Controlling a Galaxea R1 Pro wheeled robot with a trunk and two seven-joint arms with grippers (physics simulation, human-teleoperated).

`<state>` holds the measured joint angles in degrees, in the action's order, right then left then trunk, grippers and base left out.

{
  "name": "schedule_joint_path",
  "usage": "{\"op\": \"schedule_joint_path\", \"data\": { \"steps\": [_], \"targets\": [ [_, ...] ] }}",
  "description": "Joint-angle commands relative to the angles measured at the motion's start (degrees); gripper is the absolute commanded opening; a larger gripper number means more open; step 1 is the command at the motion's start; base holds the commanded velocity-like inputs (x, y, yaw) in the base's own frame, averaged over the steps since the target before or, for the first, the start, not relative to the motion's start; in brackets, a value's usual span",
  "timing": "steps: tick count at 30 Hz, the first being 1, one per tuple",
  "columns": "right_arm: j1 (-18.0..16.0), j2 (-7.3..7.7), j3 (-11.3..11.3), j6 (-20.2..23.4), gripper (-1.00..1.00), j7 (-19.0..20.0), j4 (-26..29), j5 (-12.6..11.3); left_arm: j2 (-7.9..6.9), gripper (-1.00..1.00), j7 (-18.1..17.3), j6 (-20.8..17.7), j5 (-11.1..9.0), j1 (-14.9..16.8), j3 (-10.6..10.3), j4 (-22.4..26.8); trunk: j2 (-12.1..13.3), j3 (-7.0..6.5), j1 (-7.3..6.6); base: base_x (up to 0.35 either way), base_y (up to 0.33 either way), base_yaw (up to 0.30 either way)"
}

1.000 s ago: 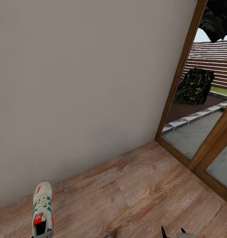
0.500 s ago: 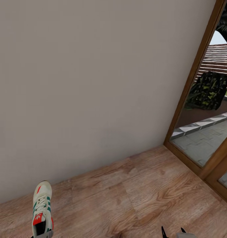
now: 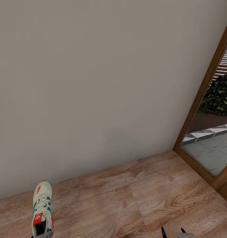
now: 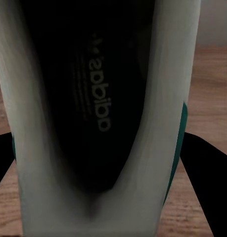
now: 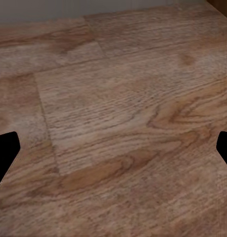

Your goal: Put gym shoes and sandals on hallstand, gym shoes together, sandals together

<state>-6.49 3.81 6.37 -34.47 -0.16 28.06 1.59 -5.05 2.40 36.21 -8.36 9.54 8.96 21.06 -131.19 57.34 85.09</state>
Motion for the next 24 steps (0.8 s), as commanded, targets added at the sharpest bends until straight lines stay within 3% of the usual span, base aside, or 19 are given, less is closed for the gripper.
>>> {"op": "schedule_joint_path", "data": {
  "steps": [1,13,24],
  "targets": [
    [-0.02,-0.01,0.13,-0.16,1.0,-0.02,-0.02,0.19,0.0,-1.0,0.08,0.18,-0.21,0.04,-0.09,-0.05,-0.02,-0.02,-0.01,0.0,0.0,0.201],
    [-0.02,-0.02,0.13,-0.16,1.0,-0.02,-0.04,0.25,0.04,-1.0,0.07,0.18,-0.14,0.04,-0.09,-0.05,-0.02,-0.85,-0.01,-0.111,-0.153,0.201],
    [-0.02,-0.03,0.13,-0.16,1.0,-0.02,-0.04,0.25,0.02,-1.0,0.06,0.18,-0.16,0.04,-0.09,-0.05,-0.02,-1.59,-0.01,-0.02,-0.019,0.205]
  ]
}}
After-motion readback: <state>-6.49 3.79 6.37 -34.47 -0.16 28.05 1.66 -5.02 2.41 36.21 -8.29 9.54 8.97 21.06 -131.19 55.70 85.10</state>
